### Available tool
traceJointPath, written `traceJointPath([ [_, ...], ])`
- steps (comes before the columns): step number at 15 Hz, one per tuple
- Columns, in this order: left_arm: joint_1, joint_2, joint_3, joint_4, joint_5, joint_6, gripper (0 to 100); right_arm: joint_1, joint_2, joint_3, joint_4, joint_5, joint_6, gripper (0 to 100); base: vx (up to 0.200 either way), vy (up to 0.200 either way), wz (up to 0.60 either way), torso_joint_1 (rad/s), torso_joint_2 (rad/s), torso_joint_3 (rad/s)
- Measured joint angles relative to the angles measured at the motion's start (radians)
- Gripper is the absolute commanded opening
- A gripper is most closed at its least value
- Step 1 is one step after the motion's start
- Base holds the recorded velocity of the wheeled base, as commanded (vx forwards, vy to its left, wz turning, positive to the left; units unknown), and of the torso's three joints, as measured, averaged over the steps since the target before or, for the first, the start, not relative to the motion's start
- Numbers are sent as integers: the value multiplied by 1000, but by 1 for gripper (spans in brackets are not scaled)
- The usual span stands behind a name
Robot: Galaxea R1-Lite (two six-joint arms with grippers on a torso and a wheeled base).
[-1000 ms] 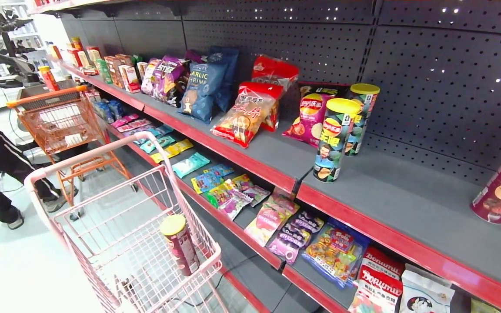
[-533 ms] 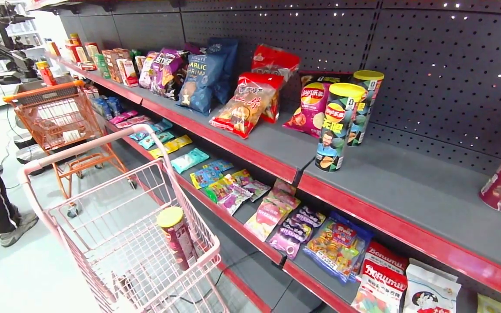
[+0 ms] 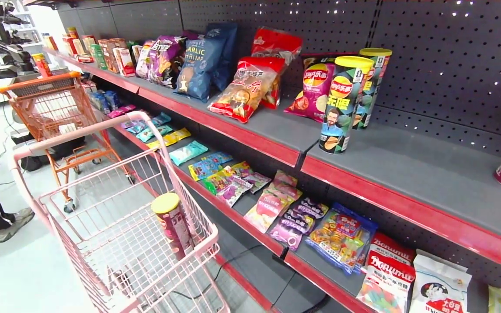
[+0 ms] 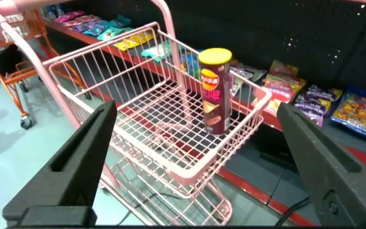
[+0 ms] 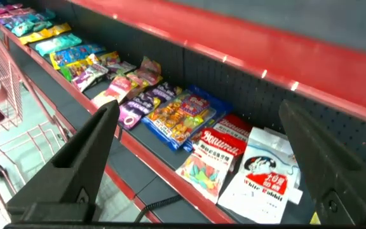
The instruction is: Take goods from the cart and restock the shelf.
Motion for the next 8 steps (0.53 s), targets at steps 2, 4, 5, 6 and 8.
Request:
traceJointPath([
  [2, 0, 0, 0, 0, 0, 0, 100, 0, 0, 0, 0, 0, 0, 100, 0, 0, 0, -205, 557, 344],
  [4, 0, 0, 0, 0, 0, 1, 100, 0, 0, 0, 0, 0, 0, 100, 0, 0, 0, -188, 530, 342],
  [5, 0, 0, 0, 1, -1, 2, 100, 0, 0, 0, 1, 0, 0, 100, 0, 0, 0, -110, 295, 188],
  [6, 0, 0, -5, -2, -3, 7, 100, 0, 0, 0, 0, 0, 0, 100, 0, 0, 0, -51, 168, 115],
  [8, -5, 32, -90, -9, 6, -18, 100, 0, 0, 0, 0, 0, 0, 100, 0, 0, 0, -24, 75, 56],
])
